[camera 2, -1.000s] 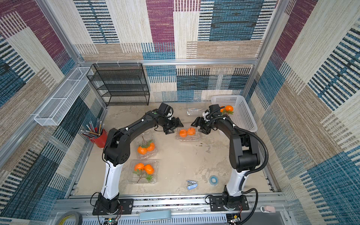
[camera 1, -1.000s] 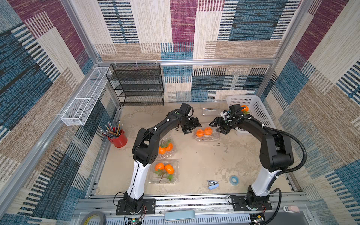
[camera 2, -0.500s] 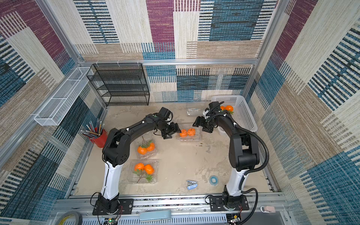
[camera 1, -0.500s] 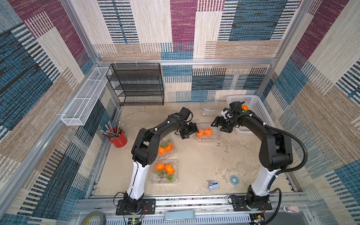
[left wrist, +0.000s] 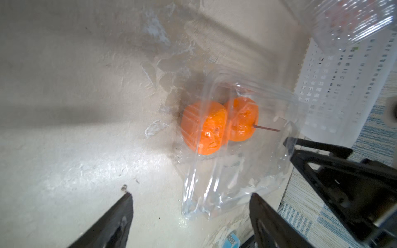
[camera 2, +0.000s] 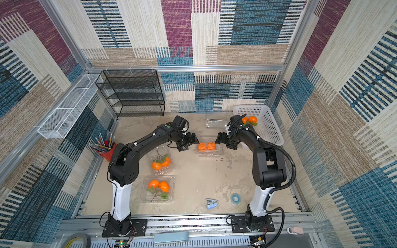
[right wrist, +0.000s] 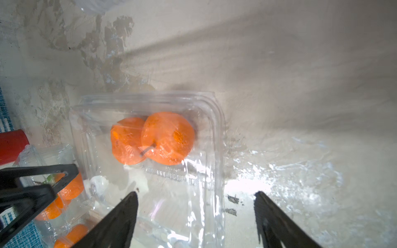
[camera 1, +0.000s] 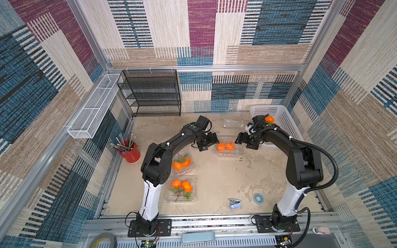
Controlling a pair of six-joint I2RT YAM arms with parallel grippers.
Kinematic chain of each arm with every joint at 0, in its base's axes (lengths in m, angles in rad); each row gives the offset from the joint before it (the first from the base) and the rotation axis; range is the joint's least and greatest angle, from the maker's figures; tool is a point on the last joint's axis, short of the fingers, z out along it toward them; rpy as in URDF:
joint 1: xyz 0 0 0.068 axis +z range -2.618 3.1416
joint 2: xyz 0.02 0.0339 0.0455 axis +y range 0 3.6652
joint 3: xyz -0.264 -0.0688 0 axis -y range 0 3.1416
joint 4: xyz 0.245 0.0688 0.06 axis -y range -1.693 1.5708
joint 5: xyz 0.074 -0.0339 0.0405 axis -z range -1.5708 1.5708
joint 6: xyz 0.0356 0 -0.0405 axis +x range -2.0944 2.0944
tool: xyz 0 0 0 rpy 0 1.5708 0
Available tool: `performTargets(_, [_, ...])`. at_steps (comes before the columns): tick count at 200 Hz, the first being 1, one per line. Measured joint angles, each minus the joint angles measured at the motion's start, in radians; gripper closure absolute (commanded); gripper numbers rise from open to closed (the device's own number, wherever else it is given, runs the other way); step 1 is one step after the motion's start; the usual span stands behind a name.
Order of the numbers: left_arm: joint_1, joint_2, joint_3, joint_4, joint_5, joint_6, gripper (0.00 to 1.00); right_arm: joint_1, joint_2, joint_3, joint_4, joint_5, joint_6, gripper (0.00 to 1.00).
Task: Take oranges out of containers
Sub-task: Adjust the packing box at the center of the board.
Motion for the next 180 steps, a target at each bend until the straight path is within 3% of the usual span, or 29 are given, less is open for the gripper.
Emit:
performTargets(39, [0.012, -0.038, -0.003, -0.018, -0.001, 0.008, 0.11, 0.059, 0.089, 0.038, 0.045, -0.018, 0.000, 0.28])
performTargets(94, [0.066, -0.095, -0.048, -0.057, -0.023, 0.043, 0.07, 0.131, 0.286, 0.319, 0.051, -0.016, 0.000, 0.34])
performTargets(139, [0.116, -0.120, -0.070, -0.080, -0.026, 0.060, 0.03, 0.129, 0.314, 0.430, 0.003, 0.011, -0.005, 0.25])
performTargets(180, [0.122, -0.097, 0.008, -0.134, -0.033, 0.094, 0.01, 0.130, 0.136, 0.263, 0.024, -0.016, 0.005, 0.09])
